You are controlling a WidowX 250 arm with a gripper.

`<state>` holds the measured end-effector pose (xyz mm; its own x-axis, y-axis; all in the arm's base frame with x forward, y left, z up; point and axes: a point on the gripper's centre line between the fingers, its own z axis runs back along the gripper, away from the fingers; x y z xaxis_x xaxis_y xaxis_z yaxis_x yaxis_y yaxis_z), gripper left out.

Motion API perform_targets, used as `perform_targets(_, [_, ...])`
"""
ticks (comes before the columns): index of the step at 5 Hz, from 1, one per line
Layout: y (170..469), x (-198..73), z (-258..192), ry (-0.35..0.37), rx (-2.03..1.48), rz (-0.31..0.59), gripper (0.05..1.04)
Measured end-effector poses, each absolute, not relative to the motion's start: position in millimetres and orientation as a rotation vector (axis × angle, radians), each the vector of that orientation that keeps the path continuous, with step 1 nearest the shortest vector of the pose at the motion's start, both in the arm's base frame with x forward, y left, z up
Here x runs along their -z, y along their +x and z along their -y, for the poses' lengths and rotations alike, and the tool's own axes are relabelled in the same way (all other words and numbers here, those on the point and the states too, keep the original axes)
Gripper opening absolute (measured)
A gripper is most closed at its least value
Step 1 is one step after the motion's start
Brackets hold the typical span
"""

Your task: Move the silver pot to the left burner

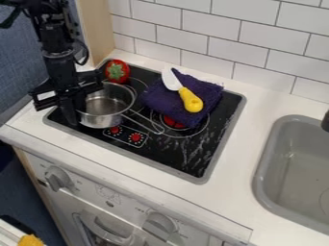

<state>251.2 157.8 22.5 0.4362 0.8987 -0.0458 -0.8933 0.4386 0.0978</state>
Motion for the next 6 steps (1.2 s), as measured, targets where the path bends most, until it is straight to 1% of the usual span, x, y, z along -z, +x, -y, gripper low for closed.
perform_targets(1, [250.0,-19.2,-154.4,0.034,-1.099,-0.149,0.267])
perform_targets(2, [244.0,-23.5,-156.6,0.095,-1.105,-0.190,0.543])
perform_targets(3, [246.0,-29.8,-156.7,0.118,-1.060,-0.208,0.844])
perform_targets(4, [253.0,-41.5,-150.0,0.168,-1.017,-0.212,1.011])
perform_targets(5, [264.5,-73.5,-134.1,0.265,-0.804,-0.204,1.007])
perform_targets(6, [281.7,-90.6,-105.0,0.356,-0.550,-0.140,1.001])
